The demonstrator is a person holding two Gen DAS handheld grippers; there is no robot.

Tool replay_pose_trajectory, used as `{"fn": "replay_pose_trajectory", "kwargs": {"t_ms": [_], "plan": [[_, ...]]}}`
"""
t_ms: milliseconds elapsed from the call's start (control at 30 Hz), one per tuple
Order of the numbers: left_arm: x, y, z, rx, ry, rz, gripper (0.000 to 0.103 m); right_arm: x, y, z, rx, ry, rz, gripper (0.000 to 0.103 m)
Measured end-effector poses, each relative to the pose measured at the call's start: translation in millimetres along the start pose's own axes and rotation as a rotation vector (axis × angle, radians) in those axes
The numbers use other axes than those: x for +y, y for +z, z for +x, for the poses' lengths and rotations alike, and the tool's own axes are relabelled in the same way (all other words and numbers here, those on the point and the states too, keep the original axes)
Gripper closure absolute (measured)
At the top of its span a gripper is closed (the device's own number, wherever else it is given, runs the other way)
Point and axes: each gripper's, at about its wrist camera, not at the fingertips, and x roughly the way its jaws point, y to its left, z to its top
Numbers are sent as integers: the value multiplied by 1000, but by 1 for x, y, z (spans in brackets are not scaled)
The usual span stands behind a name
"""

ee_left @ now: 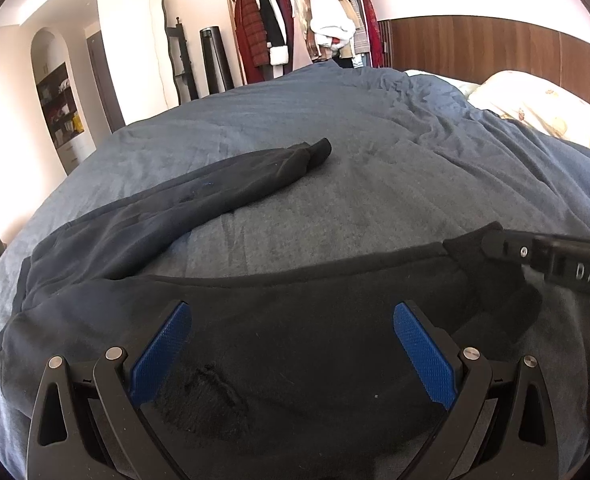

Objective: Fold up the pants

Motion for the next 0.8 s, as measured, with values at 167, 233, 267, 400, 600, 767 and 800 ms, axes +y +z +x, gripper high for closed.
{"fn": "replay_pose_trajectory", "kwargs": {"t_ms": [167, 233, 267, 400, 600, 767, 800], "plan": [[-3, 2, 2, -3, 5, 0, 0, -4, 11, 7, -4, -53, 15, 95], [-4, 2, 3, 2, 8, 2, 0, -4, 14, 16, 5, -80, 4, 95], [-3, 3, 3, 3, 12, 0, 0, -4, 16, 22, 19, -88, 5, 95], [-1, 6, 5, 6, 17, -15, 0, -13, 13, 36, 74, -91, 43, 95], [3, 10, 4, 12, 11, -45, 0, -8, 11, 34, 92, -135, -7, 81], [6, 11, -8, 2, 2, -55, 0, -14, 9, 7, 45, -194, 31, 63], [7, 11, -11, -2, -4, -59, 0, -15, 8, 1, 36, -188, 48, 63]]}}
